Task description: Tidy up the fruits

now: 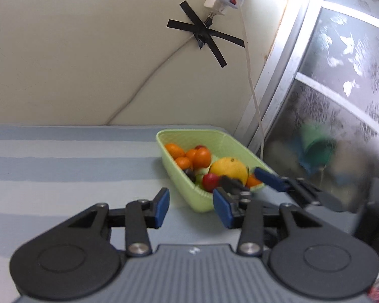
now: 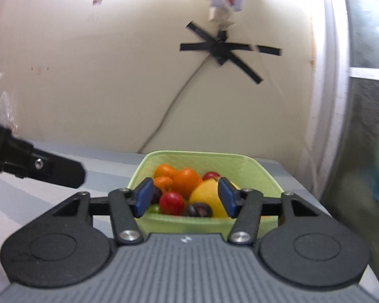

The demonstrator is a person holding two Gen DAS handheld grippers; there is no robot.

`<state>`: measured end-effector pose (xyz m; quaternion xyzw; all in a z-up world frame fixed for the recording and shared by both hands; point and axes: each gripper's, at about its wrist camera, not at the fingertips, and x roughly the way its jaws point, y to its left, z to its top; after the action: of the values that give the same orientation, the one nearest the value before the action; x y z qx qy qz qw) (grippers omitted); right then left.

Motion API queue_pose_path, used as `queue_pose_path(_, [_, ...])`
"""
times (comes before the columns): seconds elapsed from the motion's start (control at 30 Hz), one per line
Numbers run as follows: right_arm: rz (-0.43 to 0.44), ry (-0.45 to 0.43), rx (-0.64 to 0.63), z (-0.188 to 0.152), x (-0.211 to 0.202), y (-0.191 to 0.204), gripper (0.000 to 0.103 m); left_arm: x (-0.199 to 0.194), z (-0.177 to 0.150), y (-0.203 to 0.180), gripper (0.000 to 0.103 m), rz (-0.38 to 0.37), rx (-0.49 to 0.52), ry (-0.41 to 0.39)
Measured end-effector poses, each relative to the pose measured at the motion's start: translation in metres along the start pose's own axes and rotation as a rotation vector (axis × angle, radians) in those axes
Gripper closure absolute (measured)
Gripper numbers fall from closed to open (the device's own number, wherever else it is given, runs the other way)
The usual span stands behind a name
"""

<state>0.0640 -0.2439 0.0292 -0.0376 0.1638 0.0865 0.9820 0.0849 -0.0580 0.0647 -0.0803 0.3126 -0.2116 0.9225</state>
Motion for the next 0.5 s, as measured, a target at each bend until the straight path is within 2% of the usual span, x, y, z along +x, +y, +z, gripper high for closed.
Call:
queue_pose_path(0.1, [-0.013,0.000,0.086,-0.015,-0.036,-0.007,0.044,-0.012,-0.020,-0.011,0.063,0.022,0.027,-0.005])
queue_pose_path(0.23, [-0.029,0.027,0.223,-0.040,-0.075,-0.016,0.044,-0.023,-0.048,-0.031,0.054,0.071,0.076,-0.021])
queue_pose_path(0.3, [-0.036,0.047,0.274,-0.051,-0.090,-0.018,0.044,-0.027,-0.062,-0.043,0.053,0.095,0.109,-0.029])
queue_pose_path(0.4, [-0.069,0.054,0.280,-0.062,-0.104,-0.016,0.044,-0.033,-0.081,-0.053,0.047,0.121,0.136,-0.040])
queue_pose_path(0.5, [-0.083,0.047,0.299,-0.068,-0.112,-0.018,0.044,-0.034,-0.096,-0.058,0.046,0.162,0.141,-0.032])
